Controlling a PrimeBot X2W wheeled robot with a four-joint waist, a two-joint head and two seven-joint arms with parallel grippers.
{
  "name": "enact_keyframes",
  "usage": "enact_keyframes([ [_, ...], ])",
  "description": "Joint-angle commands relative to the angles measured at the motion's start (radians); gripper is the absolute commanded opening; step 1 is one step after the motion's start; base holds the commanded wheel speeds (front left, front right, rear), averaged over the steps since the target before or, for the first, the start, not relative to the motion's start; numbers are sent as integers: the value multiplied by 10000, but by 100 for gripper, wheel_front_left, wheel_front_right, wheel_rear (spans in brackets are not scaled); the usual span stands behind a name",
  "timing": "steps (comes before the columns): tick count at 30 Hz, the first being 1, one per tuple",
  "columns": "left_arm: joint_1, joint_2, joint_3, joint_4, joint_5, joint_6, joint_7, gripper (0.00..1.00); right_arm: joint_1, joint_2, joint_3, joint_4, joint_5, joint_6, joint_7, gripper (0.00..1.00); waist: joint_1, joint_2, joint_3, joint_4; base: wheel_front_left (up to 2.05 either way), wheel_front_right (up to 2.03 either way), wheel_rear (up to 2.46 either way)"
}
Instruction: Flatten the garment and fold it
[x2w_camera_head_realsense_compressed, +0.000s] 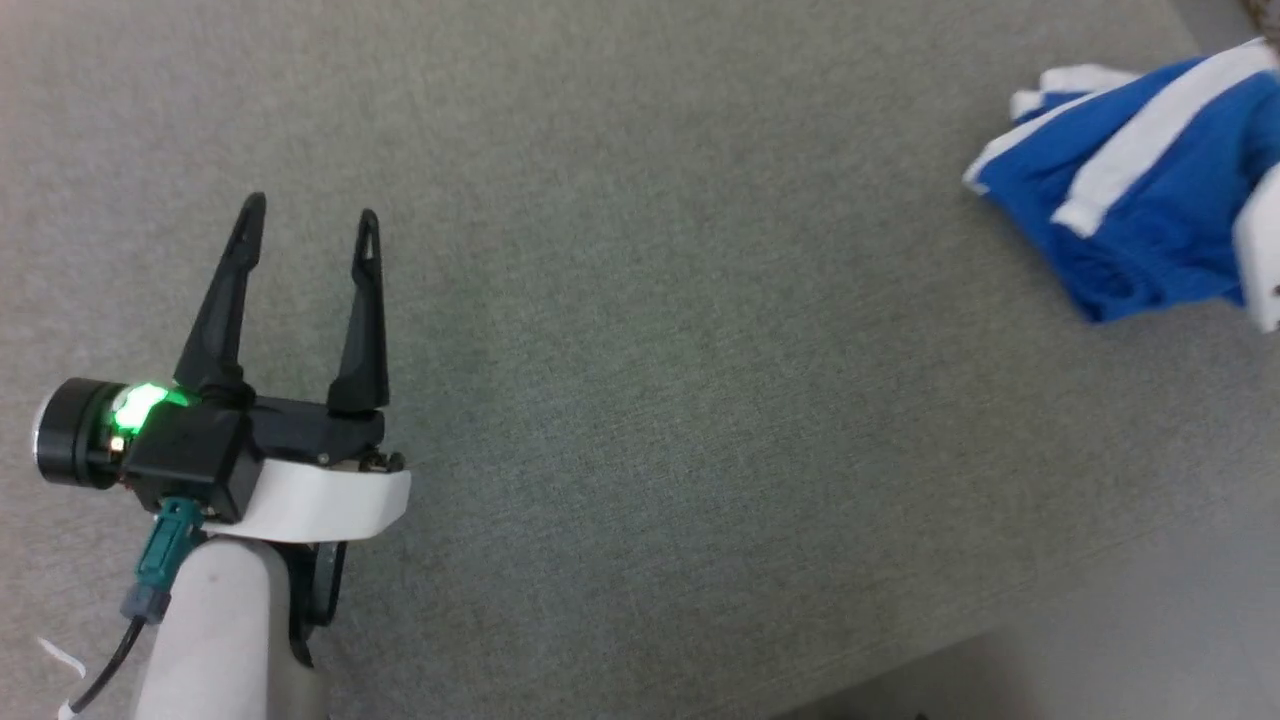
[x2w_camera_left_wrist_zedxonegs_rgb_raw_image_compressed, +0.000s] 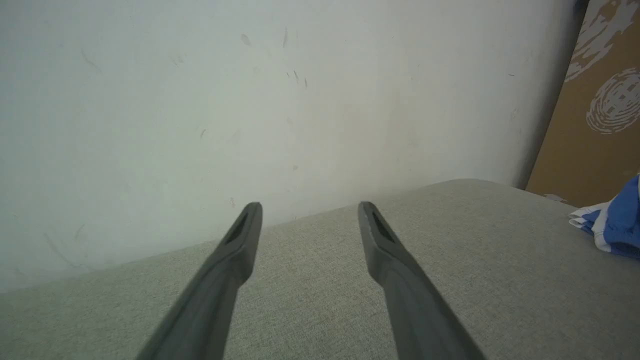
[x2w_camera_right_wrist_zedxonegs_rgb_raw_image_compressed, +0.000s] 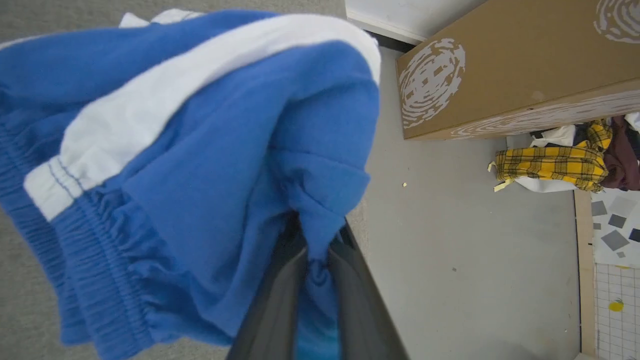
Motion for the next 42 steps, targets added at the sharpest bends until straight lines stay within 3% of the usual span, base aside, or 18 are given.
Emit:
enact_keyframes([
  [1, -133, 100, 14, -86, 63, -21, -37, 100, -252, -107, -203, 178, -127, -23, -129, 0, -3, 0, 995, 137, 0, 0, 0],
  [5, -191, 171, 12, -222, 77, 24, -9, 100, -665, -277, -1115, 905, -636, -23, -455, 0, -3, 0, 1295, 429, 0, 0, 0],
  [6, -199, 186, 13, -233, 67, 29, -9, 100, -730, -277, -1317, 1079, -767, -23, -500, 7, -3, 0, 1327, 488, 0, 0, 0],
  [7, -206, 189, 3, -237, 55, 35, -10, 100, -762, -300, -1485, 1268, -897, -23, -461, 100, -3, 0, 1355, 563, 0, 0, 0],
  [12, -180, 120, -19, -96, -53, 117, -21, 100, -866, -256, -2327, 1724, -1469, -23, -691, 100, -3, 0, 1129, 807, 0, 0, 0],
  [17, -54, -78, 0, 180, -318, 221, -39, 100, -940, -174, -2738, 1356, -1385, -23, -1279, 100, -3, 0, 269, 982, 0, 0, 0],
  [21, 6, -276, 28, 296, -560, 304, -44, 100, -893, 52, -2945, 255, -891, -23, -2234, 100, -3, 0, -663, 1305, 0, 0, 0],
  [28, 318, -510, 286, 761, -939, 520, -45, 100, 351, 677, -2050, -3002, 738, -23, -4075, 100, -3, 0, -2190, 2117, 0, 0, 0],
  [33, 505, -645, 553, 1033, -1346, 662, -46, 100, 1583, 1787, -2497, -4930, 1340, -23, -5315, 100, -3, 0, -2857, 2606, 0, 0, 0],
  [42, 674, -787, 628, 1524, -1549, 973, -46, 100, 4058, 4443, -2929, -6241, 151, -23, -6942, 100, -3, 0, -3623, 3243, 0, 0, 0],
])
